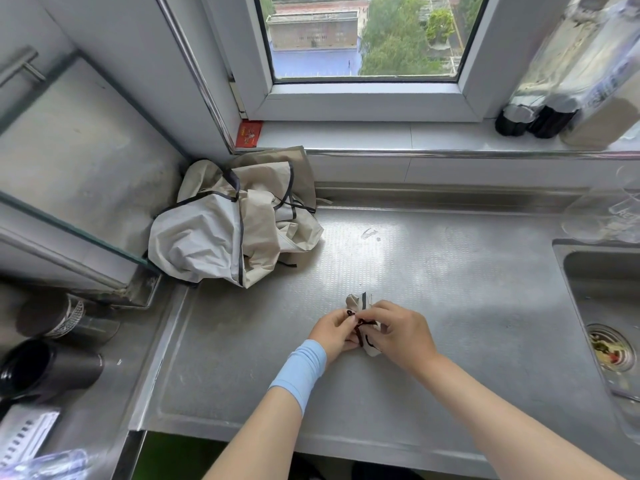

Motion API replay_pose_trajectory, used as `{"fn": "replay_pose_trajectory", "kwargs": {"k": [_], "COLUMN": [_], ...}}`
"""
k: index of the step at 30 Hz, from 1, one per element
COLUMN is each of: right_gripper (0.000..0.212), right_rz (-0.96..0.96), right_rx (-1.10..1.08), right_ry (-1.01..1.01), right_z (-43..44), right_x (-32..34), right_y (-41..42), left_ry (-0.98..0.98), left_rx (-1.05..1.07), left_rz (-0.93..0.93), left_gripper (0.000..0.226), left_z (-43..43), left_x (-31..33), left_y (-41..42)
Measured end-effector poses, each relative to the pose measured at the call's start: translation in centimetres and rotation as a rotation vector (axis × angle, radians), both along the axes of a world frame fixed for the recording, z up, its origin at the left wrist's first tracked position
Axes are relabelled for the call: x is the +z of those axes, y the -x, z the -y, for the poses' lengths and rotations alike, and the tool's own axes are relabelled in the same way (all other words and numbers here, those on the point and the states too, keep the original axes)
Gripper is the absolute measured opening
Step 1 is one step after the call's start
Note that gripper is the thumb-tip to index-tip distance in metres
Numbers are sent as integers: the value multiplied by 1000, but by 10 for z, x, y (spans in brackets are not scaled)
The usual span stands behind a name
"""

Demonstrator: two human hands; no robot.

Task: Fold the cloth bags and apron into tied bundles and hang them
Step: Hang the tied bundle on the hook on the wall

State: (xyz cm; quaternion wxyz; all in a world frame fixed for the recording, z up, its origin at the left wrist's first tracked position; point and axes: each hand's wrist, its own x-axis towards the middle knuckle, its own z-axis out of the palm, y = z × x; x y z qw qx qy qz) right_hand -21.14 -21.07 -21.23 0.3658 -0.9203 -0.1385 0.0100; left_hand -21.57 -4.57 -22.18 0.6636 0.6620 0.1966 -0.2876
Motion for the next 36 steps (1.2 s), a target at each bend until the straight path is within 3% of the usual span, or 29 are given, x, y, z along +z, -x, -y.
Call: {"fn": "replay_pose_trajectory", "kwargs": {"k": [2,6,12,15,20,24,29,30,32,36], "right_gripper": [14,5,10,1,20,55,26,19,26,38], "right_rz": [-74,-147,50,102,25,-5,211,190,67,-288], "right_rx": [-12,24,119,165,307,374,409,441,450,231], "right_ry": [-15,3,116,148,350,495,749,796,862,598], "right_z": [0,2,2,1,-3,-9,-13,-15,-16,-3], "right_x": [1,3,11,11,17,18,26,33,40,36], "right_y": [-5,-12,-14,-15,-15,-15,-24,-25,-24,-24], "left_ry": [-65,52,176,225,284,338,312,292,244,169], "left_rx": [-39,18,230,355,456,553,595,583,547,522], "left_rz": [1,-82,-169,-236,-296,-332,-342,-328,-281,-230], "left_gripper": [20,19,23,12,6,15,19,18,18,16], "left_z": [-1,-4,1,6,7,15,23,23,23,22], "left_x": [1,4,9,7,7,8,1,-1,-2,-4], "left_y": [-2,-4,0,2,5,5,2,2,2,3]}}
